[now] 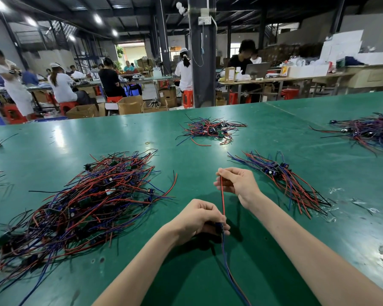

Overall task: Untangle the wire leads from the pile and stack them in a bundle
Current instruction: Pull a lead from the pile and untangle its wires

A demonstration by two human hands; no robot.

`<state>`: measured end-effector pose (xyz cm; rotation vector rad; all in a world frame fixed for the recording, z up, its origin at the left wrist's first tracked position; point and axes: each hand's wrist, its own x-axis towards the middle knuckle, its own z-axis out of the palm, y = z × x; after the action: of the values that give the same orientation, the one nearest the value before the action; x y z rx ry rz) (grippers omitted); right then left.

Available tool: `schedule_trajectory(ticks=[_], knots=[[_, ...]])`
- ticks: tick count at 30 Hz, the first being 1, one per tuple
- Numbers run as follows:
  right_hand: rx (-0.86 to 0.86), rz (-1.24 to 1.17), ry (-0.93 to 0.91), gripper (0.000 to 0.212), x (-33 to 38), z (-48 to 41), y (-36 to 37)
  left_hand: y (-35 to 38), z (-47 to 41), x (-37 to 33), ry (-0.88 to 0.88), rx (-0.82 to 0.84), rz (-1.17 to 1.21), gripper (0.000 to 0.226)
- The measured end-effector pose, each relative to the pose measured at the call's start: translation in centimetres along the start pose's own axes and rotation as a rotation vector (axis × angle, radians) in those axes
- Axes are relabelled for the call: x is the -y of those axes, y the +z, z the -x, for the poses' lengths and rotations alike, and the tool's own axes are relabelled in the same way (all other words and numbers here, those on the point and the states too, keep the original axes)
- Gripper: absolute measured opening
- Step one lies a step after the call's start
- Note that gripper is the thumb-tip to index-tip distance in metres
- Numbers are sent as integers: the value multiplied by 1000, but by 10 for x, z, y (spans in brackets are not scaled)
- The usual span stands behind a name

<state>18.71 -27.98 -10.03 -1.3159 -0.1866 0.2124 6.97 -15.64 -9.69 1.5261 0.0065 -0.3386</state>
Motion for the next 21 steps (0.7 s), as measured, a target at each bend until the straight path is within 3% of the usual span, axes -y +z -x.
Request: schedule_trajectory(ticks=[4,21], knots=[[-1,-88,56,17,2,2,2,1,-1,1,4,3,0,16],[-10,-42,48,16,0,0,4,0,-4,3,21,4,-9,15]])
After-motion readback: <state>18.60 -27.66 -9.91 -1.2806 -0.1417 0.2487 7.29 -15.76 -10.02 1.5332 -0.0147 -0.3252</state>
